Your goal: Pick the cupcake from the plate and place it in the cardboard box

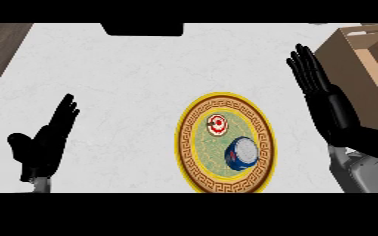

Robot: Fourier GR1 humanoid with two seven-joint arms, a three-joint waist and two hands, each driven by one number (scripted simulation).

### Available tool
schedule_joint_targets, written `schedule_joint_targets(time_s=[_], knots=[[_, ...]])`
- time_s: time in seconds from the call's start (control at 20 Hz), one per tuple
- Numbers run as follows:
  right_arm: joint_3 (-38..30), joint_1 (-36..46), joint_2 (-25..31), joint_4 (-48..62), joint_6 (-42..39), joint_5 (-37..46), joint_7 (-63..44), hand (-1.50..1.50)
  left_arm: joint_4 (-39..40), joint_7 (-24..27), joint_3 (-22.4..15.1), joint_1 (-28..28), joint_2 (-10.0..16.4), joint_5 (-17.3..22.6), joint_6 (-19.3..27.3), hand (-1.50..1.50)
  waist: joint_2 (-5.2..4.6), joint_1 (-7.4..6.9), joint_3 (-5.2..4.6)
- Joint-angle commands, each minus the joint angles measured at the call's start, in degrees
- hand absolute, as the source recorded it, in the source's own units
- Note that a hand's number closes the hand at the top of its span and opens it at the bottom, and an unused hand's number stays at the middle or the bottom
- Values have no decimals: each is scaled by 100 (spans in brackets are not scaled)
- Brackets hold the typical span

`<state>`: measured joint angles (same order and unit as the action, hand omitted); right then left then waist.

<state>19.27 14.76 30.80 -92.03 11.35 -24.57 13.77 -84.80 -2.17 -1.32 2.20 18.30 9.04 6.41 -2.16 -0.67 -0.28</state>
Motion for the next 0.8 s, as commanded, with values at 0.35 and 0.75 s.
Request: schedule_joint_targets(time_s=[0.35,0.75], knots=[[-438,731,1703,-368,224,1064,-1451,-150,-496,635,-739,-1071,516,-760,-772,0,255,274,1],[-155,117,1840,-641,-236,2233,-152,-150,-617,496,-626,-1273,531,-741,-1019,0,227,98,27]])
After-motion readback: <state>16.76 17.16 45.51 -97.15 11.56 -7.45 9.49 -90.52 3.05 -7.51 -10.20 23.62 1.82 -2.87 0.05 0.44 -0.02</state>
